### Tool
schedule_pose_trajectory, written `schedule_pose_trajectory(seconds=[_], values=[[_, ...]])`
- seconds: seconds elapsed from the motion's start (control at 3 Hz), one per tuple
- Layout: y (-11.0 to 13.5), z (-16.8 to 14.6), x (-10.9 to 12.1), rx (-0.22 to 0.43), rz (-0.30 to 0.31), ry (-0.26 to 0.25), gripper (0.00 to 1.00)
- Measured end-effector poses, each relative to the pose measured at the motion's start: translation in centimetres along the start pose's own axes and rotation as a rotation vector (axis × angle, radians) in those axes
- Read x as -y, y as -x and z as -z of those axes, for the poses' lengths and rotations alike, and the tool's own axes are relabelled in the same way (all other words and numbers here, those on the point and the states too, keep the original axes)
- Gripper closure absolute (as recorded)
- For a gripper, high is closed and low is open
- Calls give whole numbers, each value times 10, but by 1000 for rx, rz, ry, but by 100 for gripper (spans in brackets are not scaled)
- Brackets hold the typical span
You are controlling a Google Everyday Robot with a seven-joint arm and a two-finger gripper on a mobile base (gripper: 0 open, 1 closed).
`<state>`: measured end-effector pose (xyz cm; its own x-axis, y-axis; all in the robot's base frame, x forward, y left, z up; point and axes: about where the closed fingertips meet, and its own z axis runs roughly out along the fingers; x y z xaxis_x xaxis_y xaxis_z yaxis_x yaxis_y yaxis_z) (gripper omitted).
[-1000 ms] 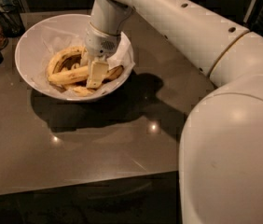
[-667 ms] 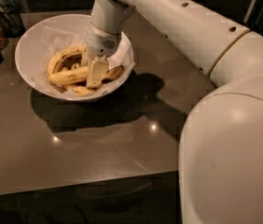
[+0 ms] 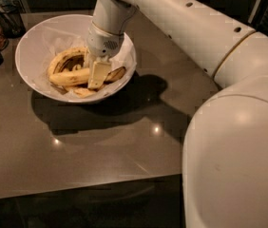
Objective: Pick banana from white bowl
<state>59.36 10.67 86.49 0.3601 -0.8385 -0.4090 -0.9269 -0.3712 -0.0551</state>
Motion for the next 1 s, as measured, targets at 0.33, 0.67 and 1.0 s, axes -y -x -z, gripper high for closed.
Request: schedule_pose_trajectory(seconds=[0.33,0.67,1.0], values=[[1,2,0,0,0,0,100],[4,1,-5,32,22,-15,100],[5,3,-5,32,22,-15,100]])
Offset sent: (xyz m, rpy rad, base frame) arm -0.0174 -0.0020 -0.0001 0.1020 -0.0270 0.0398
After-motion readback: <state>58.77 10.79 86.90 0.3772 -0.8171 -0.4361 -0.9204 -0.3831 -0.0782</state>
